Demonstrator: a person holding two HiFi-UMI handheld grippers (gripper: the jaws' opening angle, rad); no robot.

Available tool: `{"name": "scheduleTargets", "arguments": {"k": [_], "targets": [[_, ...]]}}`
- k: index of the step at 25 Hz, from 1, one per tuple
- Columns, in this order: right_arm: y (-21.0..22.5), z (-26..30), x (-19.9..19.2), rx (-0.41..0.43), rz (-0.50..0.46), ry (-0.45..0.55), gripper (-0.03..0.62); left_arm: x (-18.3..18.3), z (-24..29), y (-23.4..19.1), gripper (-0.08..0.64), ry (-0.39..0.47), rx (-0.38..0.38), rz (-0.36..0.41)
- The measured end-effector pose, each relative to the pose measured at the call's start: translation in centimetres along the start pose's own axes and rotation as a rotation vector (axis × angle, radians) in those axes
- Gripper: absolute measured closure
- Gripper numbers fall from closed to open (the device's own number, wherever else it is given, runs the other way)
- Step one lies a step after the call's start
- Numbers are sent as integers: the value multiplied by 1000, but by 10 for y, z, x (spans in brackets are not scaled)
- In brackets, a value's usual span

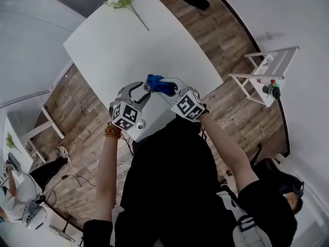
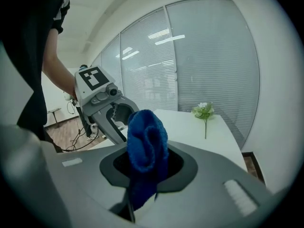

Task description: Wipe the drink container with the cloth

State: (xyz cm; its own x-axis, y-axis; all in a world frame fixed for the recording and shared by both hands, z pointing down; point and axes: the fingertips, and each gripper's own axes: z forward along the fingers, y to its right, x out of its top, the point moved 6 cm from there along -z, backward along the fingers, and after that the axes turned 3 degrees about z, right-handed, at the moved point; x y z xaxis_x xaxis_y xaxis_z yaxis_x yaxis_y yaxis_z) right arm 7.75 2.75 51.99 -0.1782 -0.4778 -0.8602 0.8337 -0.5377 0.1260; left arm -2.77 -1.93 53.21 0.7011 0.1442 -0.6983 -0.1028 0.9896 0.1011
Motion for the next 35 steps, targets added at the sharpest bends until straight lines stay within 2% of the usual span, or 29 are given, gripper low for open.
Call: {"name": "scheduleTargets", "arguments": {"k": [4,9,12,17,22,27,31,35], "targets": [[-3,-1,-6,16,6,-25,495,0,13,4,246,-22,-49,5],[1,-3,-16,21,39,-60,497,3,24,4,230,-36,-38,-13],[2,0,-20,37,58,-86,499,3,25,4,230,-44,-8,-45],[7,7,-21,98,101,-134,499,3,23,7,227,-86,91,-160],[18,18,-13,201,42,-219,499,2,22,7,227,-105,179,-292],[24,21,-12,270,26,-286,499,3,24,5,227,-116,187,-308],[17,30,-29,276,-111,-371,499,2,23,4,227,-116,195,-317],[16,32,-30,291,-131,-377,500,2,21,4,226,-117,199,-324]]}}
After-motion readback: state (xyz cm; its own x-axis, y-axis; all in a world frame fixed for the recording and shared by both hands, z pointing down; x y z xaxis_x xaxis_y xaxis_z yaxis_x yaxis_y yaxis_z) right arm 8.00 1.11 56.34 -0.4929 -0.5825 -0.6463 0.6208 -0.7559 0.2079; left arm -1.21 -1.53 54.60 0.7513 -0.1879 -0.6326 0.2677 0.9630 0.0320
